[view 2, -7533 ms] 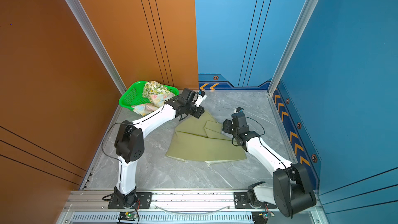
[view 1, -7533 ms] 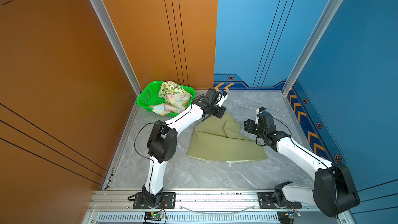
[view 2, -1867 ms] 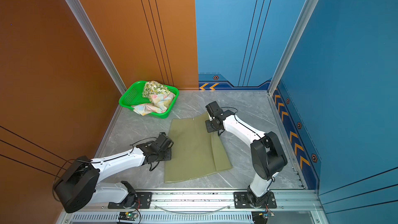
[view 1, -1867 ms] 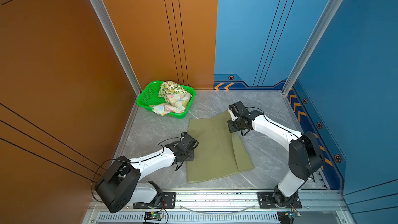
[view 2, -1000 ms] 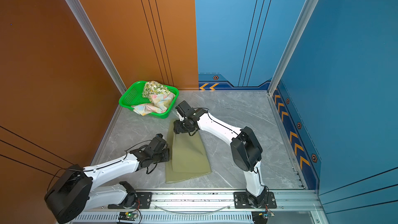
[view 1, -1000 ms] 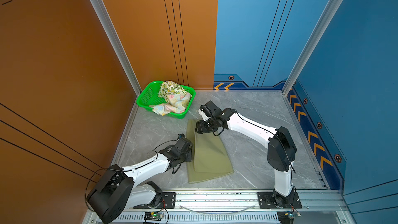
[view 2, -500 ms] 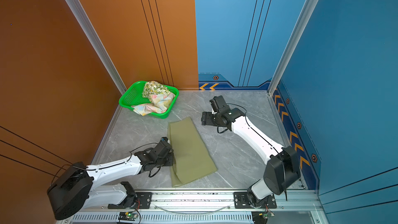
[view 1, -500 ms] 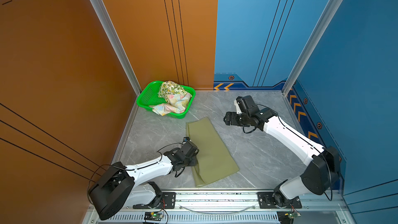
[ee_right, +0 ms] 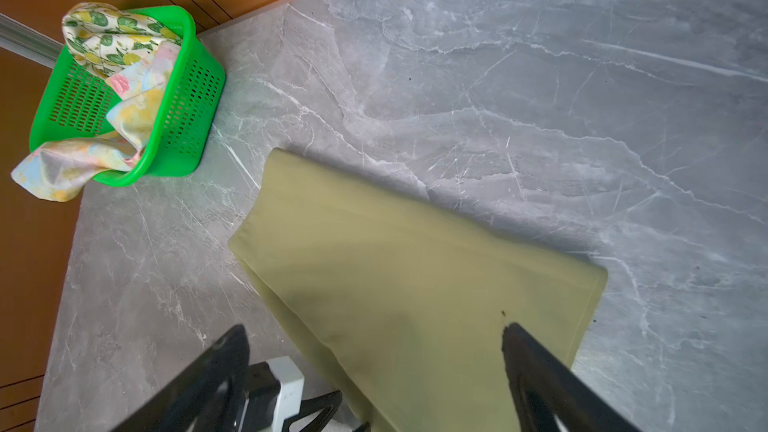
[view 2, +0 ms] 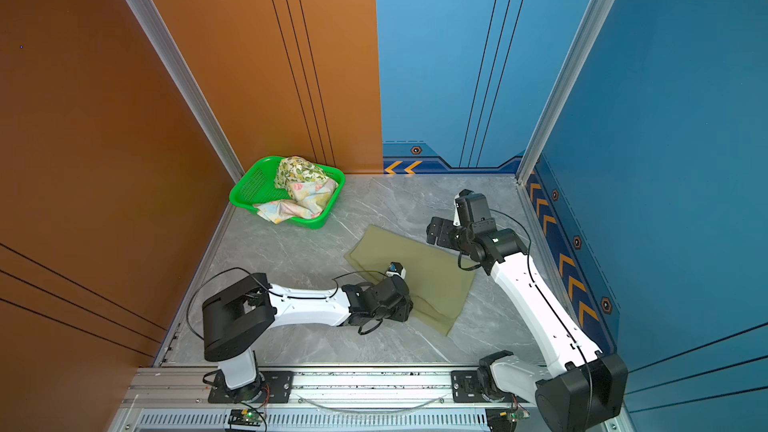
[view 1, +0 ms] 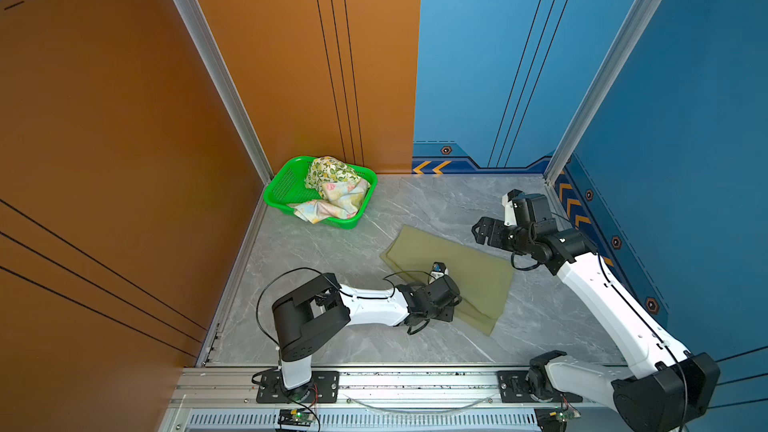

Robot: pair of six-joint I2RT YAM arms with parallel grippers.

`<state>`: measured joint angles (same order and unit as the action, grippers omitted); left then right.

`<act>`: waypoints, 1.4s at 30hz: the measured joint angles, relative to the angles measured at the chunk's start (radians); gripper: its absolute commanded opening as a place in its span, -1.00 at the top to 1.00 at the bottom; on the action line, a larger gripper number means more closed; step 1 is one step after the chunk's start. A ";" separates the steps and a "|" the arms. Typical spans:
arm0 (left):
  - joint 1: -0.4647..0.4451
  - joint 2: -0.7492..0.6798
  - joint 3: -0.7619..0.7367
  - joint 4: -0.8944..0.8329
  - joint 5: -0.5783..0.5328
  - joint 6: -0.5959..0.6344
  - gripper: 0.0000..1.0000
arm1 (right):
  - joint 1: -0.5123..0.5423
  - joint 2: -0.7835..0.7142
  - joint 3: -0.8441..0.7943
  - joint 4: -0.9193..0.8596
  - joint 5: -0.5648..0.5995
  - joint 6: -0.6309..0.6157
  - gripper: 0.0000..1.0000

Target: Fold and stack the skirts

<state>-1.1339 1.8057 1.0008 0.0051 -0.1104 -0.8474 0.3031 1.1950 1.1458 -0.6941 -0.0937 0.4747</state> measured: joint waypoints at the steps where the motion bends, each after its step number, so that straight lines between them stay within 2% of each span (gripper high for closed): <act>1: 0.001 -0.013 -0.013 0.005 0.006 0.001 -0.31 | 0.000 0.000 -0.008 -0.006 0.000 -0.006 -0.91; 6: 0.049 -0.200 -0.165 -0.028 0.004 0.009 -0.35 | 0.014 0.006 -0.025 -0.020 0.010 -0.026 -0.89; 10: 0.138 -0.409 -0.266 -0.089 -0.014 0.009 -0.31 | 0.088 0.071 -0.025 -0.002 0.021 -0.043 -0.83; 15: 0.298 -0.634 -0.375 -0.189 -0.023 0.008 -0.16 | 0.262 0.265 0.012 0.045 0.049 -0.095 -0.70; 20: 0.469 -0.822 -0.464 -0.295 -0.009 0.009 -0.02 | 0.420 0.497 0.154 0.089 0.100 -0.166 -0.51; 25: 0.597 -0.929 -0.518 -0.339 0.058 0.012 0.15 | 0.507 0.680 0.293 0.122 0.151 -0.226 -0.30; 28: 0.656 -0.957 -0.540 -0.349 0.105 0.013 0.18 | 0.533 0.775 0.360 0.132 0.174 -0.260 -0.19; 34: 0.703 -0.979 -0.543 -0.372 0.157 0.018 0.21 | 0.539 0.894 0.429 0.138 0.197 -0.291 0.02; 39: 0.710 -0.985 -0.555 -0.373 0.176 0.020 0.27 | 0.539 0.954 0.468 0.137 0.217 -0.304 0.52; 42: 0.710 -0.985 -0.564 -0.373 0.179 0.020 0.30 | 0.539 0.962 0.478 0.137 0.226 -0.312 0.98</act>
<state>-0.4240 0.8207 0.4370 -0.3683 0.0689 -0.8272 0.8425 2.1567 1.6234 -0.5571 0.1322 0.1631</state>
